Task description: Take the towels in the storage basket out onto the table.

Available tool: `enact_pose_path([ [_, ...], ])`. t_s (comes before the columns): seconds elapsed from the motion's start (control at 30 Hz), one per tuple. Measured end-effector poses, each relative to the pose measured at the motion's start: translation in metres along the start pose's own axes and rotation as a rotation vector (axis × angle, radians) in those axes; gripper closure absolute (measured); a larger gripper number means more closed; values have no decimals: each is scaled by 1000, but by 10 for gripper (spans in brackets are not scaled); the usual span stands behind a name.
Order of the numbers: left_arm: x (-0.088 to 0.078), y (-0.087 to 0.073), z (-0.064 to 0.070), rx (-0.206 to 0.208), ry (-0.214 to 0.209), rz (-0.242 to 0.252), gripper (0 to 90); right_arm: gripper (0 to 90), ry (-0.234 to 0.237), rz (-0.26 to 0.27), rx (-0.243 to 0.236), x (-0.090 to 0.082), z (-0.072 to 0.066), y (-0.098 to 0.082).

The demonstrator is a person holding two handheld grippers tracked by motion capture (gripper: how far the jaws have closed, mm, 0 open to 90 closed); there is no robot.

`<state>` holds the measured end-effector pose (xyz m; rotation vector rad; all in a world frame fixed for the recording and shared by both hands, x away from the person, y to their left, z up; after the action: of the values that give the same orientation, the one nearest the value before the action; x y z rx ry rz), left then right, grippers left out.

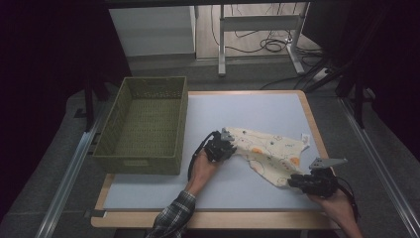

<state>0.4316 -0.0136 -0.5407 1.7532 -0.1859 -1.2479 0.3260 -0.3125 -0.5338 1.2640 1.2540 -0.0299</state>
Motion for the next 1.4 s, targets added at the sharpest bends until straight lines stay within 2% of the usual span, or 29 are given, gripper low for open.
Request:
enact_pose_path([
  [0.03,-1,8,-5,-3,4,14,872,714,-2,2,3,0,1,0],
  [0.07,-1,8,-5,-3,4,14,873,719,-4,3,5,0,2,1],
  [0.1,-2,26,-13,1,22,41,873,723,-7,8,8,-1,2,2],
  [0.2,1,53,-25,22,71,62,864,729,-15,22,8,-2,5,7],
  [0.27,12,65,-31,19,83,39,816,735,-32,35,9,-3,7,11],
  [0.3,19,68,-34,18,98,12,771,737,-40,40,14,-3,9,13],
  [0.37,35,67,-39,5,107,-49,681,740,-59,48,23,-3,15,16],
  [0.4,41,64,-40,-10,106,-62,632,739,-67,49,32,-3,19,16],
  [0.5,42,55,-44,-62,88,-52,491,739,-75,53,64,-2,30,15],
  [0.6,27,46,-44,-75,74,-13,438,735,-64,63,90,-3,38,12],
  [0.67,13,42,-41,-77,54,21,435,725,-65,68,103,-3,41,10],
  [0.73,2,37,-32,-86,-1,50,444,718,-60,79,107,-4,42,10],
  [0.8,-5,31,-19,-70,-54,58,470,712,-60,85,105,-6,41,10],
  [0.97,1,16,13,-12,-126,51,470,690,-45,91,84,-11,34,11],
  [1.13,21,13,32,48,-142,13,472,650,-27,86,60,-14,24,9],
  [1.27,35,10,40,117,-122,-49,553,642,-13,71,46,-12,21,3],
  [1.3,36,10,42,137,-107,-39,562,642,-13,63,42,-11,20,1],
  [1.4,36,8,43,133,-98,-25,653,643,-15,25,31,-4,18,-6],
])
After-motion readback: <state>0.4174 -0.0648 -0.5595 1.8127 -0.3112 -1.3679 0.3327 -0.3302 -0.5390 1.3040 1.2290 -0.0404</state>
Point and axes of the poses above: each handheld gripper's, and its own axes: x roughly forward along the jaws, y roughly out of its top, z roughly to its right, the point moved 4 cm from there along x, roughly forward along the jaws, and after that the axes turned 5 degrees about x, right-handed, at the moved point
